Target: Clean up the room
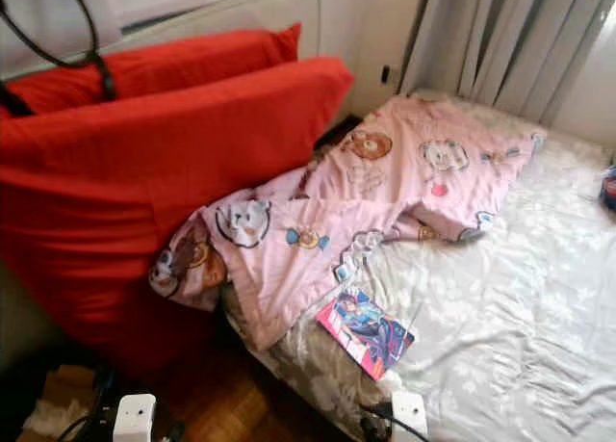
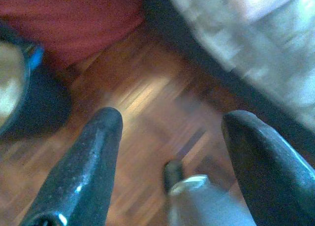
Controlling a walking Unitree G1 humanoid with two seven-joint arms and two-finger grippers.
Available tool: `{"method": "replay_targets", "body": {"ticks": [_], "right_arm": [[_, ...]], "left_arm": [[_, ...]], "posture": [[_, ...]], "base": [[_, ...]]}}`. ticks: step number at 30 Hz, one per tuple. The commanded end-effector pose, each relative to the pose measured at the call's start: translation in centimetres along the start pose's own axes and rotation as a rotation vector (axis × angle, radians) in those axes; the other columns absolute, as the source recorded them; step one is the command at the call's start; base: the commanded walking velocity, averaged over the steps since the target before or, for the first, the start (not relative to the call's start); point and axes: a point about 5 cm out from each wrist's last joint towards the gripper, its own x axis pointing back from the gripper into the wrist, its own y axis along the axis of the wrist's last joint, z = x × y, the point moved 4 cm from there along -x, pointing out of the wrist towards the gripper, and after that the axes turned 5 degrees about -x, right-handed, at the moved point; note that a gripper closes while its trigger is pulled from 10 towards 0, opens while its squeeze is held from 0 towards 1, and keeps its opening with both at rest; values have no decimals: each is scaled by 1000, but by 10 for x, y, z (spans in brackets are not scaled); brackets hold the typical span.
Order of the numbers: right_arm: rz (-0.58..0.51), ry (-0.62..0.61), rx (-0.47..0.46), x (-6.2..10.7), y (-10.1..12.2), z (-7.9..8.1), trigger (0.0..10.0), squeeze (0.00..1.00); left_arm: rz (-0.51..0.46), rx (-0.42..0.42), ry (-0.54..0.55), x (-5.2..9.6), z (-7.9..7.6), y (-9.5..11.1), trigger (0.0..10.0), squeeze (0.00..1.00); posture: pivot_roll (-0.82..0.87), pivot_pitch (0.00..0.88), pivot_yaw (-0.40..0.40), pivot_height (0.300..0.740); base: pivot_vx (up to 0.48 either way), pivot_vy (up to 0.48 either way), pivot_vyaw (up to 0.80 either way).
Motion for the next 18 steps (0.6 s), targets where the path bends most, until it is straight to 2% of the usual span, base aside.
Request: {"method": "replay_targets", "body": {"ticks": [1,2,7,9,12,13,14,15,17,18], "right_arm": [[-45,14,-14,-2,11,4,10000,0],[-45,14,-14,-2,11,4,10000,0],[-163,57,-36,-6,41,13,10000,0],[-163,57,-36,-6,41,13,10000,0],[-292,100,-21,-6,69,22,10000,0],[-292,100,-21,-6,69,22,10000,0],[-340,116,-1,-4,79,26,10000,0],[-340,116,-1,-4,79,26,10000,0],[-438,136,16,0,95,30,10000,0],[-438,136,16,0,95,30,10000,0]], "left_arm": [[-6,13,8,2,5,-1,10000,0],[-6,13,8,2,5,-1,10000,0],[-147,14,-11,-4,2,32,10000,0],[-147,14,-11,-4,2,32,10000,0],[-324,22,-9,-5,2,71,10000,0],[-324,22,-9,-5,2,71,10000,0],[-380,24,-10,-4,2,83,10000,0],[-380,24,-10,-4,2,83,10000,0],[-465,22,-12,1,2,98,10000,0],[-465,22,-12,1,2,98,10000,0]], "posture": [[0,52,-46,740],[0,52,-46,740],[-7,49,-40,740],[-7,49,-40,740],[-9,53,-42,740],[-9,53,-42,740],[-11,55,-41,740],[-11,55,-41,740],[-11,57,-53,740],[-11,57,-53,740]], "base": [[0,0,0],[0,0,0],[0,0,0],[0,0,0],[0,0,0],[0,0,0],[0,0,0],[0,0,0],[0,0,0],[0,0,0]]}}
